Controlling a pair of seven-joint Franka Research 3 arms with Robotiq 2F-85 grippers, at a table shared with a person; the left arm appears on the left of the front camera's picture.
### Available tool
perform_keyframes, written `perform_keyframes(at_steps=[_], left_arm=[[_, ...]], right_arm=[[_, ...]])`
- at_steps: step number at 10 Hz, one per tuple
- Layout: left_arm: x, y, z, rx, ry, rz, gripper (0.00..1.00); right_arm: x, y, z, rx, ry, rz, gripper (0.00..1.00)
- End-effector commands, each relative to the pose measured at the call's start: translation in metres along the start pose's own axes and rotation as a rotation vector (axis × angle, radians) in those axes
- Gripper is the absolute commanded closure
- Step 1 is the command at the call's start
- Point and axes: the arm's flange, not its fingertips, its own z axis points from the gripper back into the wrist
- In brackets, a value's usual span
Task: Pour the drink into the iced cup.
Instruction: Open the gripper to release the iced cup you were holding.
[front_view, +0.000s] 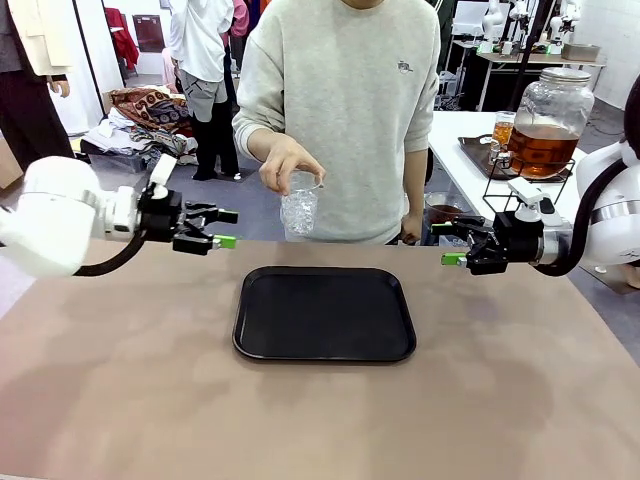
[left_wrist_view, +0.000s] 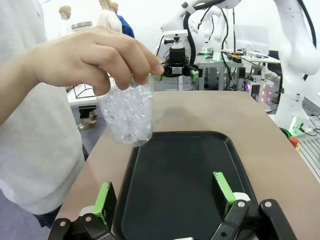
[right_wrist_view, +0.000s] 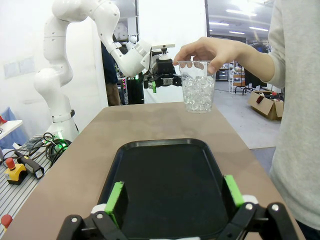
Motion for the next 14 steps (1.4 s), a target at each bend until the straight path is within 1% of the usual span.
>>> perform_keyframes(at_steps=[1, 2, 3, 4, 5, 14], left_arm=[[-0.003, -0.014, 0.016, -0.006, -0.025, -0.039, 0.00], [-0.007, -0.018, 0.023, -0.004, -0.032, -0.042, 0.00], [-0.010, -0.020, 0.028, 0.008, -0.019, -0.044, 0.00], [-0.012, -0.022, 0.033, 0.038, -0.016, -0.040, 0.00], [-0.009, -0.012, 0.023, 0.013, -0.016, -0.021, 0.00], [-0.009, -0.012, 0.023, 0.013, -0.016, -0.021, 0.00]], right_arm=[[0.004, -0.003, -0.002, 0.002, 0.006, -0.001, 0.00], [0.004, -0.003, -0.002, 0.002, 0.006, -0.001, 0.00], [0.004, -0.003, -0.002, 0.002, 0.006, -0.001, 0.00], [0.004, -0.003, -0.002, 0.002, 0.006, -0.001, 0.00], [0.004, -0.003, -0.002, 0.002, 0.006, -0.001, 0.00], [0.004, -0.003, -0.002, 0.002, 0.006, -0.001, 0.00]])
